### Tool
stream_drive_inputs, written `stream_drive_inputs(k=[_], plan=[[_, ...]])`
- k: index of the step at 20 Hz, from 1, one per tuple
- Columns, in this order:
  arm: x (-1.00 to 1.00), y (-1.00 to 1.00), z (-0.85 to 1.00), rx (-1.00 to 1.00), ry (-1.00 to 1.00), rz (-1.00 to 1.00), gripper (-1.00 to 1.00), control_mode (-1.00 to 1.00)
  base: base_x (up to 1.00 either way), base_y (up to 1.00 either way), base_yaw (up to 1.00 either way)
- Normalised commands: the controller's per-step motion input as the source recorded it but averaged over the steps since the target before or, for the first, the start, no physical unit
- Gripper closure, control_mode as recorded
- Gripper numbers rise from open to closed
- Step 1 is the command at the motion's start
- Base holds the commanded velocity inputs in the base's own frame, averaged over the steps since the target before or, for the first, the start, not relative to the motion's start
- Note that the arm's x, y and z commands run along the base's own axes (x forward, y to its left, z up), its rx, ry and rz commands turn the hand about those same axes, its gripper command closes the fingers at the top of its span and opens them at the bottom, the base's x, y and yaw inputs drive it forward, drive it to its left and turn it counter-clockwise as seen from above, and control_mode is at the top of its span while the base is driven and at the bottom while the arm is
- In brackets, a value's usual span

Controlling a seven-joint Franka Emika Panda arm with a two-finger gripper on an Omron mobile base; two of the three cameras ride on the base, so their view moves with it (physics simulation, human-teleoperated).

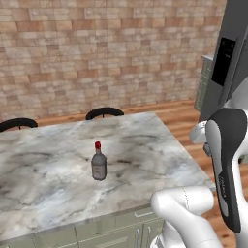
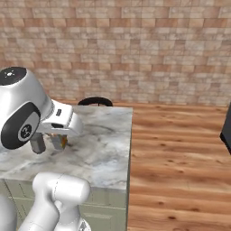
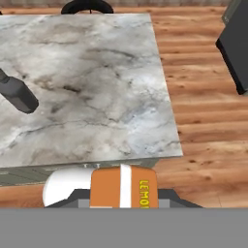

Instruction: Move the drinks to the dining counter.

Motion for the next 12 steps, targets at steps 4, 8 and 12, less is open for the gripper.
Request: stream_drive_inputs(k=[4, 8, 12], plan=[[0.06, 0.24, 0.00, 0.00, 0.15, 0.01, 1.00, -1.00, 0.00, 0.00, 0.00], [0.05, 0.32, -0.01, 0.00, 0.12, 0.01, 1.00, -1.00, 0.00, 0.00, 0.00], [0.02, 0.28, -0.01, 0.00, 0.03, 0.00, 1.00, -1.00, 0.00, 0.00, 0.00]])
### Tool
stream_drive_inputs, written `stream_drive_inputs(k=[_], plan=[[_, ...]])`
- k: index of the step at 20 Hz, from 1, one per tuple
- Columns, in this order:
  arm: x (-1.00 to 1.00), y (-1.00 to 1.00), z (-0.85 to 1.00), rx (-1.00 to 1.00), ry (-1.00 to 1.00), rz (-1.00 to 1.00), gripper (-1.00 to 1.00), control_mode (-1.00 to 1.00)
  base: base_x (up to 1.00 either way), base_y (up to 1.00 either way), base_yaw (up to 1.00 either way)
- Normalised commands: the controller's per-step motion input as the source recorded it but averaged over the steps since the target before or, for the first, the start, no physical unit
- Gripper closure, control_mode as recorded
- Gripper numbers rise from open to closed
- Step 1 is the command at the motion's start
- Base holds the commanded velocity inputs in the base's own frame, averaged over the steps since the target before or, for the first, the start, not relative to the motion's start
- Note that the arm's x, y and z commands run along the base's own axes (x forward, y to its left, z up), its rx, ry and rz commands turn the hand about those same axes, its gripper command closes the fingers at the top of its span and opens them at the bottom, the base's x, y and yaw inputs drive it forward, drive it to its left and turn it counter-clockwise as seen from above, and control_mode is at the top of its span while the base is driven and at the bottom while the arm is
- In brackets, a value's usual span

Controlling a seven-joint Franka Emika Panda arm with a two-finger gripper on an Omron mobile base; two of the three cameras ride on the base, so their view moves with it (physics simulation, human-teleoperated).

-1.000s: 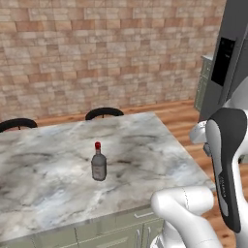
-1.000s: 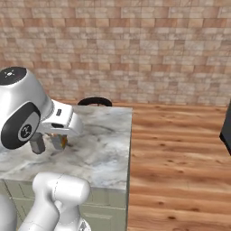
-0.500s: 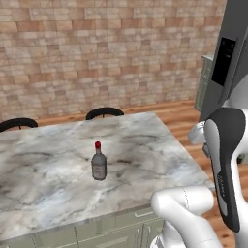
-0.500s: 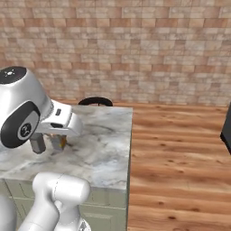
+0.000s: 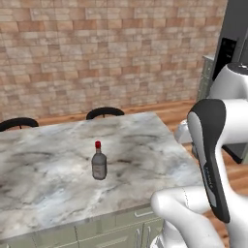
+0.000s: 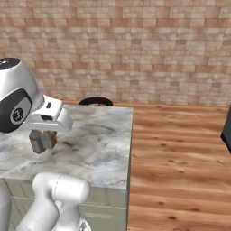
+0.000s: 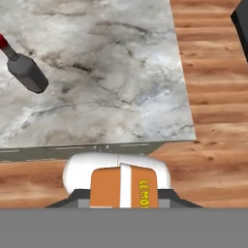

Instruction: Move the drinks to the dining counter.

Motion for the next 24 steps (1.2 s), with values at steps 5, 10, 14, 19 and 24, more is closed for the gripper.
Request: stream_drive_inputs(k=[5, 10, 14, 19, 24], plan=[[0.04, 0.22, -0.07, 0.00, 0.00, 0.00, 1.00, -1.00, 0.00, 0.00, 0.00], [0.00, 0.12, -0.08, 0.00, 0.00, 0.00, 1.00, -1.00, 0.00, 0.00, 0.00], [0.02, 0.10, -0.11, 0.00, 0.00, 0.00, 1.00, -1.00, 0.00, 0.00, 0.00], [0.05, 0.15, -0.14, 0.00, 0.00, 0.00, 1.00, -1.00, 0.00, 0.00, 0.00], [0.11, 0.14, -0.15, 0.00, 0.00, 0.00, 1.00, -1.00, 0.00, 0.00, 0.00]])
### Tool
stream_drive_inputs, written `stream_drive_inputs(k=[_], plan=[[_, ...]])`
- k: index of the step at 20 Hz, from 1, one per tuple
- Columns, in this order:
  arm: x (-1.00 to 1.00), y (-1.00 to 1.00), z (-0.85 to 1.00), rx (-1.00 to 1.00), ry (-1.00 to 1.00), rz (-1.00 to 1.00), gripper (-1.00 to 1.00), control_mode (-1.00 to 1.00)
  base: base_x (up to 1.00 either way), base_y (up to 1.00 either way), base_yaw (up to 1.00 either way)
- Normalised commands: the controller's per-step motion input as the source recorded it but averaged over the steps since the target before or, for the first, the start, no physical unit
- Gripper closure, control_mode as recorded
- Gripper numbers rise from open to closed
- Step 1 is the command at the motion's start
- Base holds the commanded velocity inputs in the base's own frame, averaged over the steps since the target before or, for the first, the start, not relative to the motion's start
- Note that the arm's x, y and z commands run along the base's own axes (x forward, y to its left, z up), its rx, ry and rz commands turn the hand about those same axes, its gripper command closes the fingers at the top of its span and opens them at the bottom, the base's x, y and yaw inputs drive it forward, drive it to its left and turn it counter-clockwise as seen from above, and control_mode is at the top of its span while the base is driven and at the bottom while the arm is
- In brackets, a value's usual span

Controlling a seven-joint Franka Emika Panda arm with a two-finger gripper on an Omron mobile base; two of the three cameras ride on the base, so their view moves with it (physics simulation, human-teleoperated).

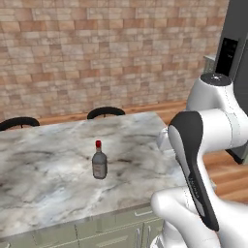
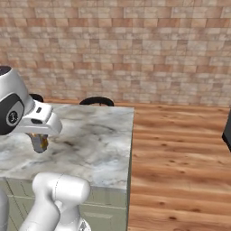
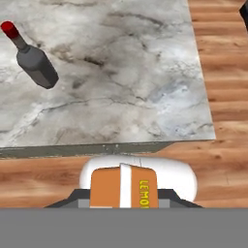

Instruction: Move the drinks to the dining counter.

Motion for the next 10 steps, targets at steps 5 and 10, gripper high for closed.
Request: stream_drive_inputs(k=[5, 10], plan=[[0.13, 0.10, -0.08, 0.00, 0.00, 0.00, 1.00, -1.00, 0.00, 0.00, 0.00], [0.15, 0.06, -0.08, 0.00, 0.00, 0.00, 1.00, -1.00, 0.00, 0.00, 0.00]])
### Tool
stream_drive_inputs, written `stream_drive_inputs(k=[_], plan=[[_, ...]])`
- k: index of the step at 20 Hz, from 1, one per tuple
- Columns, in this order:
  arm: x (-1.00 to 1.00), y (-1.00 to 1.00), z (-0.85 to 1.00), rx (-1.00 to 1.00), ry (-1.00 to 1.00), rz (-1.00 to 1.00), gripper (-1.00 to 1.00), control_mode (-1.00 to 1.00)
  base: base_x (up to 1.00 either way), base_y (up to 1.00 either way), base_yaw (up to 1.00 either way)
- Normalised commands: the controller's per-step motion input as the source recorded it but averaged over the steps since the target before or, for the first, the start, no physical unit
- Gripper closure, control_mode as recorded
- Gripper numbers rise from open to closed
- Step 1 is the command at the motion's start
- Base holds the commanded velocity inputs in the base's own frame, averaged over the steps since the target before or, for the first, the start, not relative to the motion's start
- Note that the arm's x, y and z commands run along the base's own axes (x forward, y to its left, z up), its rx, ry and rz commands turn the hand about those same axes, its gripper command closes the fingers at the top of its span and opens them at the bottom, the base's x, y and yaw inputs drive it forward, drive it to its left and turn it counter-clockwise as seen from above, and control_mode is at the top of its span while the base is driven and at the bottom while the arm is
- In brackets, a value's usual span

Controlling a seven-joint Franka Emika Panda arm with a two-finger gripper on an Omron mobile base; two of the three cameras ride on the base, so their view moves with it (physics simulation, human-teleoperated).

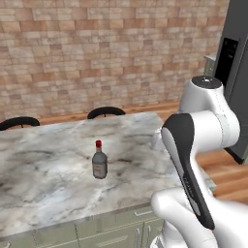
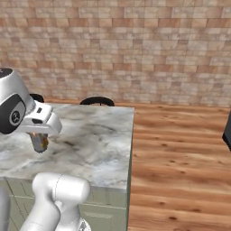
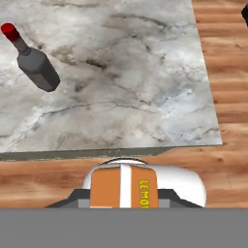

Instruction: Move the drinks to the dining counter.

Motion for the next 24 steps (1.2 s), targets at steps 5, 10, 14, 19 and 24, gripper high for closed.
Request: stream_drive_inputs(k=[5, 10, 14, 19, 24], plan=[[0.20, 0.06, -0.10, 0.00, 0.00, 0.00, 1.00, -1.00, 0.00, 0.00, 0.00], [0.23, 0.05, -0.11, 0.00, 0.00, 0.00, 1.00, -1.00, 0.00, 0.00, 0.00], [0.26, 0.03, -0.14, 0.00, 0.00, 0.00, 1.00, -1.00, 0.00, 0.00, 0.00], [0.23, 0.05, -0.12, 0.00, 0.00, 0.00, 1.00, -1.00, 0.00, 0.00, 0.00], [0.23, 0.06, -0.19, 0.00, 0.00, 0.00, 1.00, -1.00, 0.00, 0.00, 0.00]])
